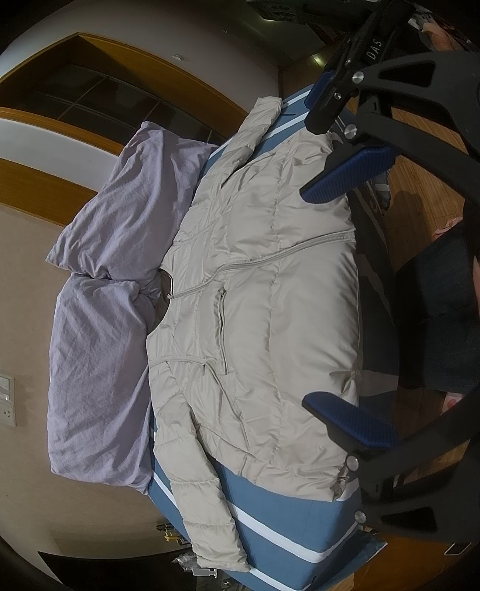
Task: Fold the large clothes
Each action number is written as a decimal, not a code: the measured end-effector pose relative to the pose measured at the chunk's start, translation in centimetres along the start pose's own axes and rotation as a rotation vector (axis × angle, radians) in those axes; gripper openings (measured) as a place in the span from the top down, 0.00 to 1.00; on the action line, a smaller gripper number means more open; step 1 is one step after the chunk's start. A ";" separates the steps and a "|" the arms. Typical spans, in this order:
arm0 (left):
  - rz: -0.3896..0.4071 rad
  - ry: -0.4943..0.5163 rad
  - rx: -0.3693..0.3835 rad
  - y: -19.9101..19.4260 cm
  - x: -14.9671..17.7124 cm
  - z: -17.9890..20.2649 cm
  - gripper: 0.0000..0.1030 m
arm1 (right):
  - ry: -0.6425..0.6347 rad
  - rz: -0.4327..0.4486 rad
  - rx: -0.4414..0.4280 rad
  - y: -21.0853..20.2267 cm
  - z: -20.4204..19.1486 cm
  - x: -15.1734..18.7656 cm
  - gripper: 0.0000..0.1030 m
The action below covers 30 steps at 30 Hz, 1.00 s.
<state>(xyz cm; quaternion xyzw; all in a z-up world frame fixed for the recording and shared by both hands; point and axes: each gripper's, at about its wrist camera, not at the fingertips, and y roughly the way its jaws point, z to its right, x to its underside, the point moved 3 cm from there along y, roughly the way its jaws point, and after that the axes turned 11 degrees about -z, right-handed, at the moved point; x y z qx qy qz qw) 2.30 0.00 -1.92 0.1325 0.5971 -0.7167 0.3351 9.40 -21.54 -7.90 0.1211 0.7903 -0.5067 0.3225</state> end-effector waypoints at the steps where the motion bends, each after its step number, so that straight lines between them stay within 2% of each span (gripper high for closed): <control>1: 0.000 0.000 0.000 0.0 0.0 0.0 0.02 | 0.000 0.000 0.000 0.0 0.0 0.0 0.01; 21: -0.006 0.003 -0.008 0.1 -0.1 -0.2 0.02 | 0.008 0.001 0.012 0.1 0.5 -0.4 0.01; 30: -0.030 0.007 -0.074 3.5 -2.1 -1.5 0.02 | 0.055 -0.010 0.069 2.0 3.5 -3.0 0.01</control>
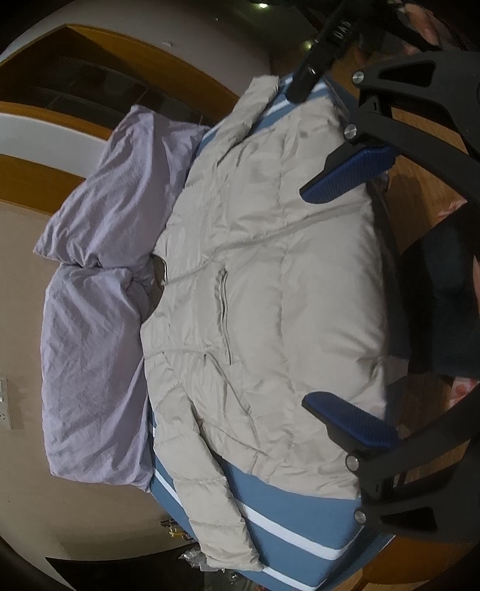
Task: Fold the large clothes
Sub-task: 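Grasp the jacket sleeve cuff with the right gripper and lift it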
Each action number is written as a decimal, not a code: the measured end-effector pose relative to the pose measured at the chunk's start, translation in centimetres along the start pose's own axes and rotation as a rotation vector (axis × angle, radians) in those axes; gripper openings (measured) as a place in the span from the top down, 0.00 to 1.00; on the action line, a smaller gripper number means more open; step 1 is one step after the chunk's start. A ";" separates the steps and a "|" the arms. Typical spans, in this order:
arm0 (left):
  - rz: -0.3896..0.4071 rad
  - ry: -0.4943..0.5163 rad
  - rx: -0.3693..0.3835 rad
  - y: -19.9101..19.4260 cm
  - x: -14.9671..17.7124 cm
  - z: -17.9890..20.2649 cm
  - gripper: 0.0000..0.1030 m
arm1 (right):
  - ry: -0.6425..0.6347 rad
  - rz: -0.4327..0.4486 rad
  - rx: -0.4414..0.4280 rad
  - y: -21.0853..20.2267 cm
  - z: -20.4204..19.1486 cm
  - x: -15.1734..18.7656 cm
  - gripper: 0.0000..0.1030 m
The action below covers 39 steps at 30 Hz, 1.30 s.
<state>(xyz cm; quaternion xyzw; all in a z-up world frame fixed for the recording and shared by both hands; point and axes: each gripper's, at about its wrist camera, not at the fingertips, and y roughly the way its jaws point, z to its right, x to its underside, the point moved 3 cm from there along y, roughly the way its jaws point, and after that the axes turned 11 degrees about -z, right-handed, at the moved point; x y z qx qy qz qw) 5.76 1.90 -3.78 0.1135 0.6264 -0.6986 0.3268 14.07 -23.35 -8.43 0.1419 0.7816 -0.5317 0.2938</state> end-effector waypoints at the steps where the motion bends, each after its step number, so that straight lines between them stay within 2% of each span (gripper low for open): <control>1: -0.003 0.000 -0.007 0.3 -0.2 -0.2 0.02 | 0.005 -0.002 0.007 0.2 0.3 -0.2 0.01; 7: -0.030 -0.002 -0.076 3.2 -2.3 -1.4 0.02 | 0.071 -0.023 0.083 2.1 4.0 -2.9 0.01; 12: -0.045 -0.007 -0.143 5.8 -4.6 -2.8 0.02 | 0.153 -0.040 0.145 3.7 8.8 -5.5 0.01; 18: -0.053 -0.017 -0.249 9.1 -8.1 -4.8 0.02 | 0.341 -0.059 0.257 5.9 18.1 -8.5 0.01; 22: -0.067 -0.019 -0.305 11.2 -9.3 -5.7 0.02 | 0.487 -0.059 0.357 6.3 25.7 -10.0 0.02; 24: -0.095 -0.023 -0.328 12.7 -9.6 -6.4 0.02 | 0.542 -0.053 0.379 6.1 28.4 -10.4 0.03; 26: -0.127 -0.033 -0.327 14.0 -9.5 -6.8 0.02 | 0.620 -0.057 0.419 6.2 32.1 -10.6 0.07; 29: -0.144 -0.051 -0.303 15.1 -9.0 -7.3 0.02 | 0.701 -0.073 0.452 6.6 35.5 -10.5 0.14; 32: -0.132 -0.058 -0.291 15.6 -8.8 -7.5 0.02 | 0.778 -0.087 0.436 7.2 37.9 -10.2 0.21; 36: -0.115 -0.049 -0.309 16.1 -8.6 -7.3 0.02 | 0.803 -0.083 0.399 7.9 38.4 -9.8 0.30; 39: -0.119 -0.046 -0.314 16.5 -8.7 -7.2 0.02 | 0.761 -0.061 0.407 8.0 37.9 -10.0 0.39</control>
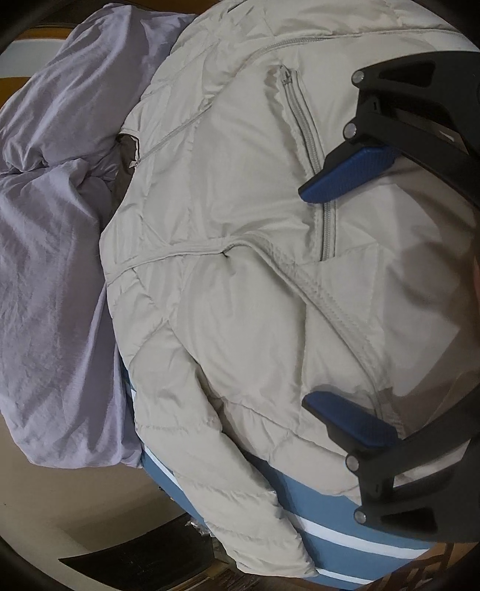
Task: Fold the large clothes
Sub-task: 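Grasp the jacket sleeve cuff with the right gripper and lift it, then carry the sleeve across the jacket toward the collar, open right gripper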
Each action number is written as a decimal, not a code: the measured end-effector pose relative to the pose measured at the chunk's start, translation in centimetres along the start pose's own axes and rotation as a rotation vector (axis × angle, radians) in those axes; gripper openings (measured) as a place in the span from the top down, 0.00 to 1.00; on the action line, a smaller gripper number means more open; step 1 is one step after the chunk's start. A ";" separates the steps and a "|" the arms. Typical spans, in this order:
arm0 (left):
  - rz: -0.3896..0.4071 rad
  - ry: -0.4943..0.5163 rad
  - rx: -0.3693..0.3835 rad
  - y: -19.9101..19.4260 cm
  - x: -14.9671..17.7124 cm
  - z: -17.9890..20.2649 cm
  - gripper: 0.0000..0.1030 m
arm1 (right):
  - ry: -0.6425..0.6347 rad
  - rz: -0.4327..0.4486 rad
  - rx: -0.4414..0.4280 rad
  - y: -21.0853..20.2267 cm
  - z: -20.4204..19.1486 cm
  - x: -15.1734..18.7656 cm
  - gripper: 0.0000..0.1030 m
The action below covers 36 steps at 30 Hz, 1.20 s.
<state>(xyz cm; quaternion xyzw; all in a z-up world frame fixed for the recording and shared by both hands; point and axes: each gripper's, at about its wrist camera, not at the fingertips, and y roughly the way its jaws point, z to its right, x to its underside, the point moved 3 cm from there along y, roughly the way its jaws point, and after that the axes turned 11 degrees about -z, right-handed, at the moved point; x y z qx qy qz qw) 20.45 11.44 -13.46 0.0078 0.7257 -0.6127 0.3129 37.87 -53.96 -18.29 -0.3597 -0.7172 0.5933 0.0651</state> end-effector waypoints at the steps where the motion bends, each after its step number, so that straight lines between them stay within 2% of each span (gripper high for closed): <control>1: -0.001 -0.001 0.002 0.1 0.0 0.0 0.02 | -0.018 0.014 -0.002 0.0 -0.3 0.2 0.44; 3: -0.003 -0.004 0.009 0.2 0.1 -0.1 0.02 | -0.026 0.031 -0.018 -0.1 -0.4 0.2 0.57; 4: -0.005 -0.007 0.015 0.3 0.1 -0.1 0.02 | -0.025 0.033 -0.033 -0.1 -0.5 0.2 0.66; 6: -0.008 -0.011 0.023 0.4 0.1 -0.2 0.02 | -0.017 0.045 -0.047 -0.2 -0.6 0.0 0.76; 8: -0.009 -0.014 0.030 0.5 0.1 -0.2 0.02 | -0.019 0.059 -0.041 -0.7 -1.3 -0.3 0.81; 14: -0.015 -0.023 0.050 0.7 0.1 -0.4 0.02 | -0.075 0.145 -0.054 -4.2 -5.2 -0.7 0.82; 21: -0.018 -0.033 0.071 0.8 0.1 -0.5 0.02 | -0.317 0.195 -0.129 -8.2 -17.1 1.2 0.83; 26: -0.020 -0.038 0.082 0.8 0.1 -0.6 0.02 | -0.520 0.163 -0.185 -8.5 -27.2 5.9 0.83; 29: -0.021 -0.042 0.090 0.9 0.1 -0.8 0.02 | -0.631 0.118 -0.176 -7.4 -32.5 9.7 0.83; 36: -0.023 -0.051 0.107 1.0 0.2 -0.8 0.02 | -0.807 0.009 -0.217 -4.9 -40.6 17.6 0.83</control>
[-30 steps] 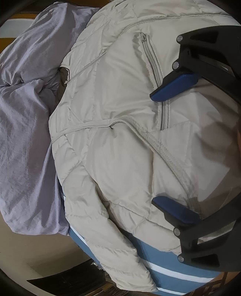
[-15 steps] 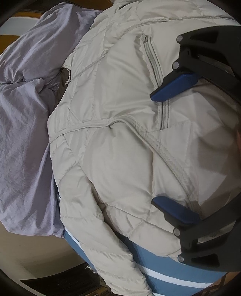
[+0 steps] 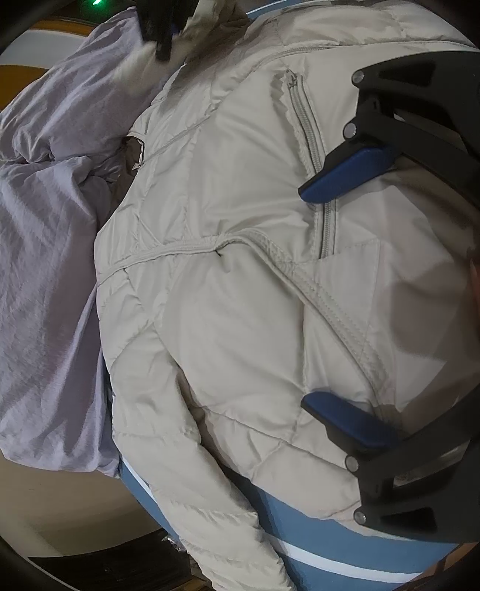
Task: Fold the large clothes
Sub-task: 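Carry the sleeve across the jacket toward the collar, open right gripper, then withdraw the right gripper and move the left gripper to the other sleeve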
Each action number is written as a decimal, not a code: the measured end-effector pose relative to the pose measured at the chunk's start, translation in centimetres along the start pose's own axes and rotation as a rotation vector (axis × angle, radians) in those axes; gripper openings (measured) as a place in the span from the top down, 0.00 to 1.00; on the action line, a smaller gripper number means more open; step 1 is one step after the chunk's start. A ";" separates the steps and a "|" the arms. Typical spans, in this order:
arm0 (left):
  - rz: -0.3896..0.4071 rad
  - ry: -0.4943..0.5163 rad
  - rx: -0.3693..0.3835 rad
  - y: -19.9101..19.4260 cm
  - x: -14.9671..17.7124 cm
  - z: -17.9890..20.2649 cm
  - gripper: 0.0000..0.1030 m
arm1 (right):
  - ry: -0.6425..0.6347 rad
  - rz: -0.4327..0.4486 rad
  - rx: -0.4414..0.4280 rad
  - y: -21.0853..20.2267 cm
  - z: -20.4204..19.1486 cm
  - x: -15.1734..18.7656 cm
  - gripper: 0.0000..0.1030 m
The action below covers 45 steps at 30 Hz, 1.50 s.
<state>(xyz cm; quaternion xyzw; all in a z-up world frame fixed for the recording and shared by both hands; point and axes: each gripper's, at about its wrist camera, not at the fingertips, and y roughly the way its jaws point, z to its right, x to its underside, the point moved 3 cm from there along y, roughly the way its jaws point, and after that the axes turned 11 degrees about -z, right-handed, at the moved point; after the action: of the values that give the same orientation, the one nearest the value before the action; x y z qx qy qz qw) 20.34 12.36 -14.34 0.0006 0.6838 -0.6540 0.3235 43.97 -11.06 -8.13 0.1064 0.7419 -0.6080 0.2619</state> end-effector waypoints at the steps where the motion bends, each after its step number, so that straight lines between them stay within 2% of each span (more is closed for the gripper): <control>1: 0.000 -0.001 0.001 0.0 0.0 0.0 0.02 | -0.019 -0.013 -0.018 0.4 -1.6 0.2 0.83; 9: -0.001 -0.005 0.010 0.0 0.1 -0.1 0.02 | -0.142 -0.052 -0.091 2.0 -10.7 1.2 0.83; 12: -0.001 -0.006 0.010 0.0 0.0 -0.1 0.02 | -0.158 -0.078 -0.093 3.0 -12.2 2.0 0.83; 19: -0.001 -0.006 0.010 0.0 0.0 0.0 0.02 | -0.207 -0.116 -0.087 4.2 -12.6 3.4 0.82; 22: -0.001 -0.006 0.010 0.0 0.0 0.0 0.02 | -0.255 -0.146 -0.112 3.4 -12.5 3.9 0.74; 23: -0.001 -0.006 0.010 0.0 0.0 0.0 0.02 | -0.276 -0.152 -0.125 2.8 -12.4 4.0 0.66; 24: -0.001 -0.006 0.011 0.0 0.0 0.0 0.02 | -0.286 -0.154 -0.145 2.3 -12.3 4.1 0.62; 28: -0.001 -0.006 0.009 0.0 0.0 -0.1 0.02 | -0.247 -0.069 -0.183 -0.2 -11.1 3.2 0.45; 31: -0.001 -0.006 0.010 0.0 0.0 -0.1 0.02 | -0.152 -0.008 -0.120 -0.5 -9.0 1.9 0.38; 34: -0.001 -0.006 0.010 0.0 0.0 -0.1 0.02 | -0.092 -0.025 -0.052 1.1 -7.5 1.5 0.28; 39: -0.001 -0.006 0.010 0.0 0.0 -0.1 0.02 | -0.083 -0.074 0.016 3.8 -7.4 2.3 0.15; 45: 0.001 -0.009 0.016 0.0 0.1 -0.1 0.02 | -0.112 -0.043 0.077 5.5 -8.1 3.4 0.05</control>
<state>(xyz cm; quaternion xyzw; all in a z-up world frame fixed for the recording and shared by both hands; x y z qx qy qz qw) 20.25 12.43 -14.36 0.0006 0.6772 -0.6592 0.3269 41.63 -2.58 -13.55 0.0661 0.7043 -0.6464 0.2858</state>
